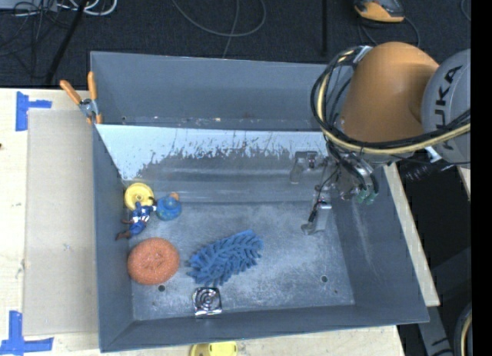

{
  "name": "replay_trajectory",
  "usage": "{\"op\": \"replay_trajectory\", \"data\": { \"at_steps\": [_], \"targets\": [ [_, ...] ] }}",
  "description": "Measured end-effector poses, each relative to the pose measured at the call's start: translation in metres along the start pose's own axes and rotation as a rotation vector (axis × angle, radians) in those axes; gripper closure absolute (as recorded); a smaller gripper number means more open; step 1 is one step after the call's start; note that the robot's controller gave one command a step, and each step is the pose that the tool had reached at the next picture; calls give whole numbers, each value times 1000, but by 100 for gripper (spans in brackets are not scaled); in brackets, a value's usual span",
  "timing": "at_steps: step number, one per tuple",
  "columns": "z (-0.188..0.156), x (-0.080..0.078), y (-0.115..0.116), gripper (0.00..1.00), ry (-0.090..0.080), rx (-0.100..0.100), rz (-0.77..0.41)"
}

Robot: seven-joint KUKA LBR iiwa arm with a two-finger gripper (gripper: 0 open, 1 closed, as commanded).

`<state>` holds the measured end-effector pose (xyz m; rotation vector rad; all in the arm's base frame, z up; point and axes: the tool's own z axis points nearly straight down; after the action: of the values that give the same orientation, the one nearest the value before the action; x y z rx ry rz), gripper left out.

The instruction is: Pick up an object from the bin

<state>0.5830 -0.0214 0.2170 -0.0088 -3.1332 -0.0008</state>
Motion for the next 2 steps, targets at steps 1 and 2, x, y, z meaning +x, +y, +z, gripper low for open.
{"op": "replay_trajectory", "data": {
  "at_steps": [1,2],
  "targets": [
    [-5,-1,0,0,-8,0,0],
    [38,-7,17,0,-16,1,-30]
  ]
}}
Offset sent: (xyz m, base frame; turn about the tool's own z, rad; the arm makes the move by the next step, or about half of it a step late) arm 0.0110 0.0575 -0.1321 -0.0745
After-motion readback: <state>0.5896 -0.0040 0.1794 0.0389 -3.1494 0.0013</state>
